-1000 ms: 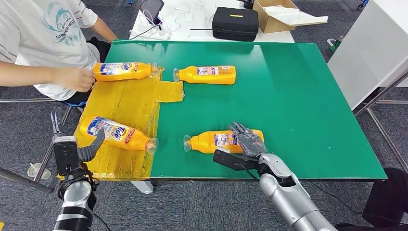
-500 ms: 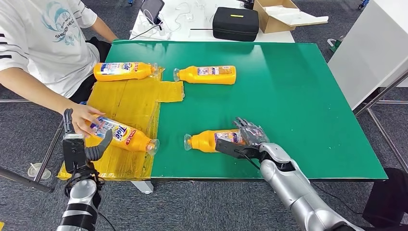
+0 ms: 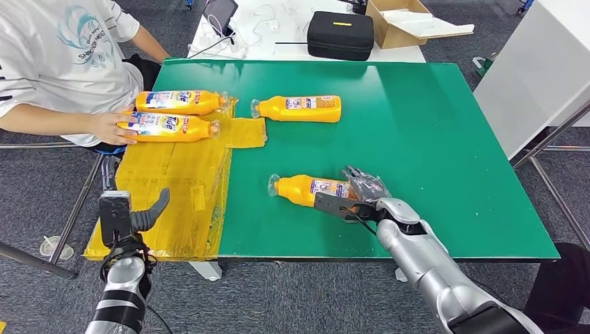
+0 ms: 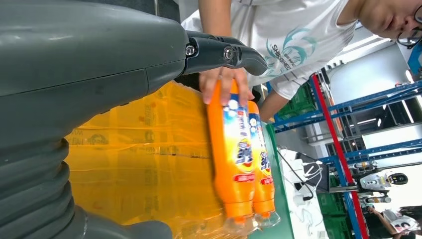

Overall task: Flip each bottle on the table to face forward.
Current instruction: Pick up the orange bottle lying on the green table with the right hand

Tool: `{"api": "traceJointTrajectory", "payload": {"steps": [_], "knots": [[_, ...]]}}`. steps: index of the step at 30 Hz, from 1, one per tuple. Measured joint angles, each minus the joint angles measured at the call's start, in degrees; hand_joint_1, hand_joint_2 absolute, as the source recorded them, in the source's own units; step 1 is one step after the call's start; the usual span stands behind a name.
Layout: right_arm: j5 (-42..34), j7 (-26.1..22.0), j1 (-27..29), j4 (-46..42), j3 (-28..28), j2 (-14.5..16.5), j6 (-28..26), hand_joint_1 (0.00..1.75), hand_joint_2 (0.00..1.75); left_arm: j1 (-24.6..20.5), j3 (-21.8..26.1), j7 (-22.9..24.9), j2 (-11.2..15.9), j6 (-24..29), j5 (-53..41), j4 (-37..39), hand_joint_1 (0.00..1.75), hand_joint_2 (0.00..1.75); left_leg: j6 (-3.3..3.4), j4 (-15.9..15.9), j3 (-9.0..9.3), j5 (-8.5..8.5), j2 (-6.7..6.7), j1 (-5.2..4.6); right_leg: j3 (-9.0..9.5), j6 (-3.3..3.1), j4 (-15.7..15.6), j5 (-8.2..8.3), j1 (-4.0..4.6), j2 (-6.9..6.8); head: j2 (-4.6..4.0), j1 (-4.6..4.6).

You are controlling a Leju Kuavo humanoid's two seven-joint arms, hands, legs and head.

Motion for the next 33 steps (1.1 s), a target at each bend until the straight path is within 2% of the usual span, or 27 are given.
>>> {"api": "traceJointTrajectory", "payload": {"steps": [10,12,14,16,18,19,23,27,29,33], "knots": [[-0.23,-0.45,-0.82,1.67,0.26,0.21,0.27,0.16,1.75,-0.42,-0.13,0.00,-0.20,0.00,0.00,1.00,0.00,1.75,0.00,0.00,0.14,0.00,0.00,0.01,0.14,0.00,0.00,0.00,0.01,0.00,-0.01,-0.01],[-0.23,-0.45,-0.87,1.79,0.27,0.22,0.27,0.49,1.75,-0.45,-0.23,0.00,-0.21,0.00,0.00,1.08,0.00,1.75,0.00,0.00,0.16,0.00,0.00,0.01,0.16,0.00,0.00,0.00,0.01,0.00,-0.01,0.00],[-0.29,-0.55,-0.92,1.89,0.28,0.23,0.30,1.13,1.75,-0.47,-0.28,-0.01,-0.23,0.00,0.00,1.13,0.00,1.75,0.00,0.00,0.17,0.00,0.00,0.01,0.18,0.00,0.00,0.00,0.01,0.00,0.00,0.01],[-0.59,-1.03,-0.99,2.01,0.29,0.26,0.53,1.53,1.75,-0.48,-0.30,-0.01,-0.23,-0.04,0.01,1.15,0.00,1.75,0.00,0.00,0.19,0.00,0.00,0.01,0.19,0.00,0.00,0.00,0.01,0.00,0.00,0.01],[-1.23,-2.02,-1.09,2.19,0.32,0.29,1.03,1.69,1.75,-0.55,-0.31,0.00,-0.25,-0.27,0.12,1.27,0.00,1.75,0.00,0.00,0.22,0.00,0.00,0.01,0.21,0.00,-0.01,0.00,0.01,0.00,-0.01,0.00],[-1.65,-2.62,-1.13,2.27,0.34,0.32,1.26,1.74,1.75,-0.59,-0.33,0.00,-0.26,-0.40,0.23,1.37,0.00,1.75,0.00,0.00,0.24,0.00,0.00,0.01,0.23,0.00,-0.01,0.00,0.01,0.00,-0.01,0.01],[-3.97,-4.85,-1.09,2.56,0.35,0.50,1.11,1.75,1.75,-0.84,-0.50,0.00,-0.32,-0.51,0.60,1.91,0.00,1.75,-0.01,0.00,0.34,-0.03,0.04,0.01,0.29,0.00,-0.01,0.00,0.02,0.02,-0.01,0.02],[-7.92,-7.55,0.34,2.13,-0.07,1.39,-2.73,1.75,1.75,-1.11,-0.70,0.00,-0.49,-0.57,0.86,2.49,0.00,1.75,-0.03,-0.01,0.42,-0.05,0.13,0.03,0.33,-0.01,-0.01,0.00,0.04,0.05,-0.01,0.00],[-10.83,-10.72,2.99,-0.23,-1.29,2.43,-8.17,1.75,1.75,-1.05,-0.80,0.00,-0.73,-1.70,1.24,2.57,0.00,1.75,-0.04,-0.01,0.39,-0.05,0.12,0.06,0.34,-0.01,-0.01,0.00,0.06,0.04,0.00,0.00],[-15.68,-19.15,12.68,-14.26,-7.89,7.48,-25.85,1.75,1.75,0.06,-0.82,0.00,-2.22,-7.61,2.60,2.02,0.00,1.75,-0.05,-0.02,0.06,-0.03,-0.04,0.10,0.06,-0.02,0.01,-0.02,0.10,0.00,-0.01,-0.05]]}}
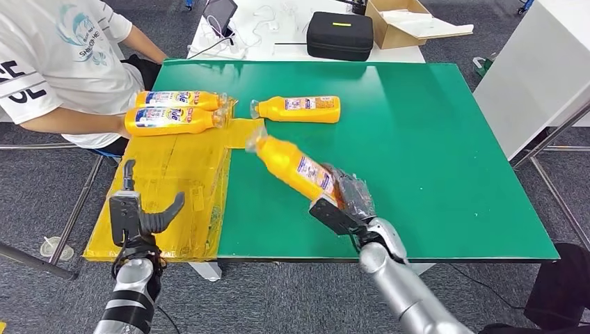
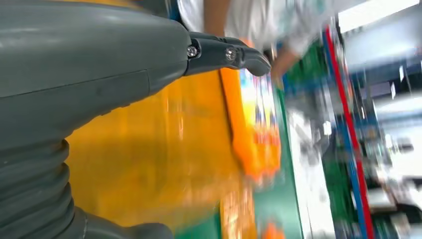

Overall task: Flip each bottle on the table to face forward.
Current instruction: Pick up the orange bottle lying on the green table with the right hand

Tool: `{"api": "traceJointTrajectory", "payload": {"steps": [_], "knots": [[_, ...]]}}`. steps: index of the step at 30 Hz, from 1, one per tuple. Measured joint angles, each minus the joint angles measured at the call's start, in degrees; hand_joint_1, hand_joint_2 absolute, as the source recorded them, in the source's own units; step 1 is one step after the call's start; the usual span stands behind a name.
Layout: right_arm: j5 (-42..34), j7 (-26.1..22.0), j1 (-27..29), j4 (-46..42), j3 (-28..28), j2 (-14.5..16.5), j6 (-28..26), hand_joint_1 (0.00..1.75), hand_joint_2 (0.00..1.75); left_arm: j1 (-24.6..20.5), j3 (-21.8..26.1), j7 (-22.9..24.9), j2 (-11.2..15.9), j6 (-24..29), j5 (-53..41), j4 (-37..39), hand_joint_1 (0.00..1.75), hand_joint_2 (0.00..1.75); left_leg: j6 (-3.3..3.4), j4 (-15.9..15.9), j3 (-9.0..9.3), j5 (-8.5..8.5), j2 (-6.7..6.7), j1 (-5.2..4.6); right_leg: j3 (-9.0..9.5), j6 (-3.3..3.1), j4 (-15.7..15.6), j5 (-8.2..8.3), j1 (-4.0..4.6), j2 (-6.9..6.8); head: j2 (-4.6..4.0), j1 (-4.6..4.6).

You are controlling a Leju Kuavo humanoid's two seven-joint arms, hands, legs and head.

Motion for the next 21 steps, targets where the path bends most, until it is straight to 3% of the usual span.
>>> {"api": "traceJointTrajectory", "payload": {"steps": [7,12,19,21], "knots": [[-2.55,-5.60,6.85,-13.28,-8.31,4.75,-7.11,1.75,1.75,0.69,-0.58,0.81,-1.79,-4.24,0.64,-1.47,0.00,1.75,0.02,0.00,-0.24,-0.02,-0.01,-0.11,-0.21,0.01,-0.01,-0.01,-0.12,-0.02,0.00,0.05],[0.38,-10.29,9.83,-18.31,-11.55,6.98,-14.10,1.75,1.75,1.40,-1.92,5.53,-2.71,-16.05,6.82,-3.22,0.00,1.75,0.02,0.01,-0.26,-0.02,-0.03,-0.13,-0.23,0.02,-0.01,-0.01,-0.13,-0.05,0.01,0.04],[1.49,-11.19,11.73,-21.15,-13.32,7.93,-15.18,1.75,1.75,1.81,-3.63,7.34,-3.23,-20.49,9.63,-5.25,0.00,1.75,0.01,0.00,-0.25,-0.03,0.02,-0.10,-0.25,0.02,-0.01,-0.01,-0.10,-0.03,0.01,0.04],[2.30,-11.81,11.93,-21.26,-13.57,8.01,-15.40,1.75,1.75,2.06,-4.03,8.65,-3.21,-24.70,12.94,-5.81,0.00,1.75,0.01,0.00,-0.25,-0.03,0.02,-0.09,-0.25,0.01,-0.01,-0.01,-0.09,-0.04,0.00,0.04]]}}
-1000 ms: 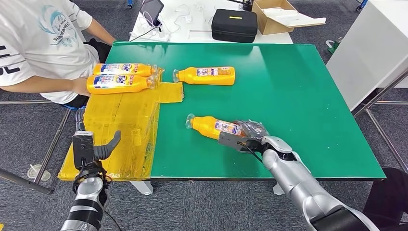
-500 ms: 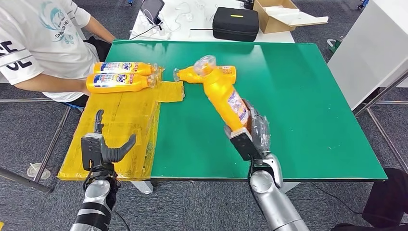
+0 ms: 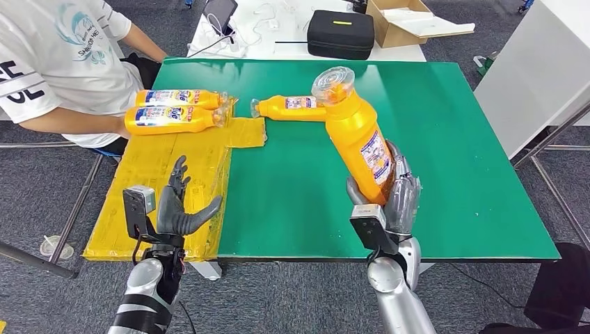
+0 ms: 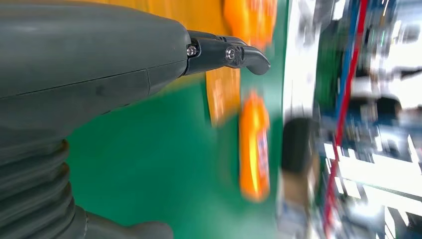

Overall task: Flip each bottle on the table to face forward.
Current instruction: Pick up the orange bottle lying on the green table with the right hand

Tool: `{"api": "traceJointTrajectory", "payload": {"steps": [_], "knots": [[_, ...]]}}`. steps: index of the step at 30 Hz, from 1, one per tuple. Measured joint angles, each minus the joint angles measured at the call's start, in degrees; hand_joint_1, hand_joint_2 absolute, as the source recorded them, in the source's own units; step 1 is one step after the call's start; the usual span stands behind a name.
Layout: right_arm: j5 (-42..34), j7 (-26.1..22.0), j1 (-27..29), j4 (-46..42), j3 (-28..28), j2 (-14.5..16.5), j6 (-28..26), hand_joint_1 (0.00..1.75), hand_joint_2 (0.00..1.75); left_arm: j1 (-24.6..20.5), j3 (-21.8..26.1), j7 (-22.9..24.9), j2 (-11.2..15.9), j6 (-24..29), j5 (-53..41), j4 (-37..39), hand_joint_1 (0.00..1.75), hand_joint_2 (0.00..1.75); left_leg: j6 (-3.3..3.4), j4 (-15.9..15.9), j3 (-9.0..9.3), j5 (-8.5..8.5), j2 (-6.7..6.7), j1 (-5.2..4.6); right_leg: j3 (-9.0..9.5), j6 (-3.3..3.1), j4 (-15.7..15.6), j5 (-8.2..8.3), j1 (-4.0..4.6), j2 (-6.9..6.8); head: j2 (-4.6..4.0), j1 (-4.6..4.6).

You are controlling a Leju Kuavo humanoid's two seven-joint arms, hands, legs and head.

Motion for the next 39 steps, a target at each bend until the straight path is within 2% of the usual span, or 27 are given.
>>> {"api": "traceJointTrajectory", "payload": {"steps": [5,9,15,24,39], "knots": [[2.05,-3.45,0.66,2.52,0.01,0.57,0.27,1.75,1.75,1.19,-2.93,3.26,0.54,-12.91,9.88,-2.54,0.00,1.75,0.00,-0.01,-0.04,-0.01,-0.01,0.00,0.00,0.00,0.00,0.00,0.00,0.00,0.00,0.01],[3.58,-6.68,0.79,8.11,1.51,2.21,0.32,1.75,1.75,1.62,-6.47,4.93,1.38,-18.77,14.97,-3.49,0.00,1.75,0.00,-0.01,-0.05,-0.01,-0.01,0.01,-0.01,-0.01,0.00,-0.01,0.01,0.00,0.00,0.01],[3.53,-8.92,-0.55,18.36,6.70,5.74,-0.10,1.75,1.75,1.00,-11.91,5.94,2.38,-23.92,21.77,-1.93,0.00,1.75,-0.01,-0.02,-0.04,0.00,0.00,0.04,-0.04,-0.02,0.00,-0.01,0.03,0.01,0.00,0.00],[3.08,-9.21,-2.74,26.45,11.13,8.25,-0.30,1.75,1.75,-0.11,-15.13,6.10,3.88,-23.93,22.75,0.12,0.00,1.75,-0.01,-0.02,-0.06,0.00,0.00,0.02,-0.04,-0.02,0.00,-0.01,0.01,0.00,0.01,0.01],[3.32,-7.47,-5.34,33.17,16.12,10.81,1.63,1.75,1.75,-1.52,-16.42,5.62,4.35,-19.02,20.23,1.99,0.00,1.75,-0.02,-0.02,-0.06,0.00,0.04,0.03,-0.09,-0.02,0.01,-0.01,0.02,0.02,0.00,0.01]]}}
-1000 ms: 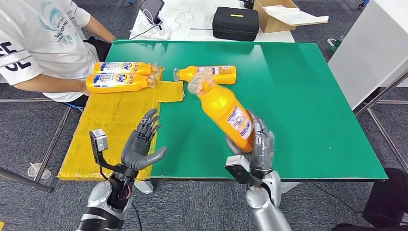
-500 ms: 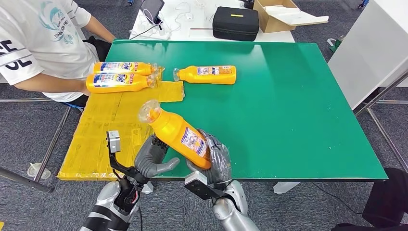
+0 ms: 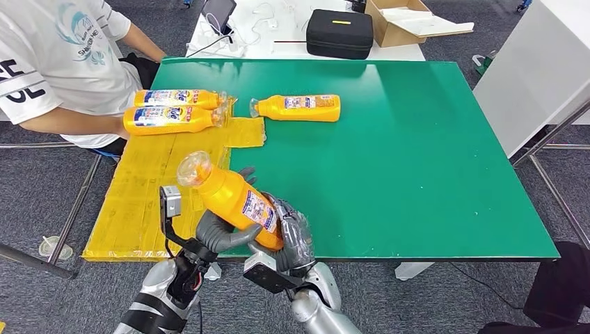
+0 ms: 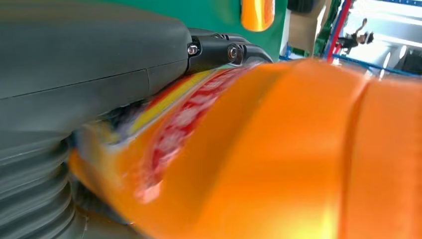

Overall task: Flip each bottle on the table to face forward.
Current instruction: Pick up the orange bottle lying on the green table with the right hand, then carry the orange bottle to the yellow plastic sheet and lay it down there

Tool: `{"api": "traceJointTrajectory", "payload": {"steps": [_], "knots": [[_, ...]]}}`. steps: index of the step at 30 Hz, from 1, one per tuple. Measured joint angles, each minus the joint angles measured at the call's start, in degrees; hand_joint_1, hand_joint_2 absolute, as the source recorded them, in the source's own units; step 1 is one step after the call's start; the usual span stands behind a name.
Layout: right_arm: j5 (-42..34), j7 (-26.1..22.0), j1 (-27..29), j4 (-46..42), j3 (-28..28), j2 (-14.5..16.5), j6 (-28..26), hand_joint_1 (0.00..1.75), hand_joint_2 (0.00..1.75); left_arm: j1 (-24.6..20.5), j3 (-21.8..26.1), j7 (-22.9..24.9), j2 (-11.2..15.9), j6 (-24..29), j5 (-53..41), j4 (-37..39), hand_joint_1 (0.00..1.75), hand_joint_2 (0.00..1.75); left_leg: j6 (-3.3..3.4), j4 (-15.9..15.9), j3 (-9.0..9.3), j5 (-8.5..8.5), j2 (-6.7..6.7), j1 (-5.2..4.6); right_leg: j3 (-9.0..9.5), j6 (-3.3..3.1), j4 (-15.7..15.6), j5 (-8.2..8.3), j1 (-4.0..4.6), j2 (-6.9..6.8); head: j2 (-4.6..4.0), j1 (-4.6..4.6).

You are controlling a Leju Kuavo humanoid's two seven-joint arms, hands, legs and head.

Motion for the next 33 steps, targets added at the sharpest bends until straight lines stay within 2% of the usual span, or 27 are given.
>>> {"api": "traceJointTrajectory", "payload": {"steps": [9,12,13,16,27,28,31,32,33], "knots": [[-0.76,1.11,-0.97,3.81,1.94,0.10,1.14,1.75,1.75,0.40,0.70,0.05,-0.12,0.75,2.01,0.30,0.00,1.75,0.00,0.00,-0.02,0.00,-0.02,0.00,-0.01,0.00,0.00,0.00,0.00,0.00,0.01,0.01],[-1.09,1.71,-1.21,4.86,2.40,0.10,1.51,1.75,1.75,0.85,1.43,0.37,-0.43,0.65,3.88,0.15,0.67,1.75,0.00,0.00,-0.02,0.00,-0.02,0.00,-0.01,0.00,0.00,0.00,0.00,0.00,0.00,0.01],[-1.13,1.93,-1.29,5.17,2.51,0.10,1.55,1.75,1.75,1.03,1.71,0.52,-0.55,0.65,4.30,0.00,1.10,1.75,0.00,0.00,-0.02,0.00,-0.02,0.00,-0.02,0.00,0.00,0.00,0.00,0.00,0.00,0.01],[-1.31,2.34,-1.48,5.91,2.71,0.10,1.56,1.75,1.75,1.50,2.48,0.90,-0.80,0.62,4.79,-0.69,1.75,1.75,0.00,0.00,-0.02,0.00,-0.02,0.00,-0.02,0.00,0.00,0.00,0.00,0.00,0.01,0.01],[-1.72,2.32,-1.81,6.51,2.84,0.19,0.98,1.73,1.75,1.81,2.89,-0.69,-0.96,-1.06,0.53,-1.08,1.75,1.75,0.00,0.00,-0.02,0.00,-0.02,0.00,-0.01,0.00,0.00,0.00,0.00,0.00,0.00,0.02],[-1.74,2.32,-1.83,6.51,2.84,0.19,0.85,1.53,1.75,1.77,2.81,-0.78,-0.96,-1.06,0.27,-1.08,1.75,1.75,0.00,0.00,-0.02,0.00,-0.02,0.00,-0.01,0.00,0.00,0.00,0.00,0.00,0.00,0.02],[-1.85,2.41,-2.02,6.51,2.84,0.20,0.41,0.24,1.75,1.57,2.56,-0.91,-0.96,-0.95,-0.22,-1.08,1.75,1.75,0.00,0.00,-0.02,0.00,-0.02,0.00,-0.01,0.00,0.00,0.00,0.00,0.00,0.00,0.01],[-1.89,2.51,-2.08,6.50,2.84,0.21,0.18,0.00,1.75,1.46,2.47,-0.92,-0.97,-0.87,-0.36,-1.09,1.75,1.75,0.00,0.00,-0.02,0.00,-0.02,0.00,0.00,0.00,0.00,0.00,0.00,-0.01,0.00,0.01],[-1.92,2.64,-2.12,6.48,2.84,0.21,-0.14,0.00,1.75,1.37,2.40,-0.93,-0.98,-0.72,-0.50,-1.13,1.75,1.75,0.00,0.00,-0.02,0.00,-0.02,0.00,0.00,0.00,0.00,0.00,0.00,-0.01,0.00,0.02]]}}
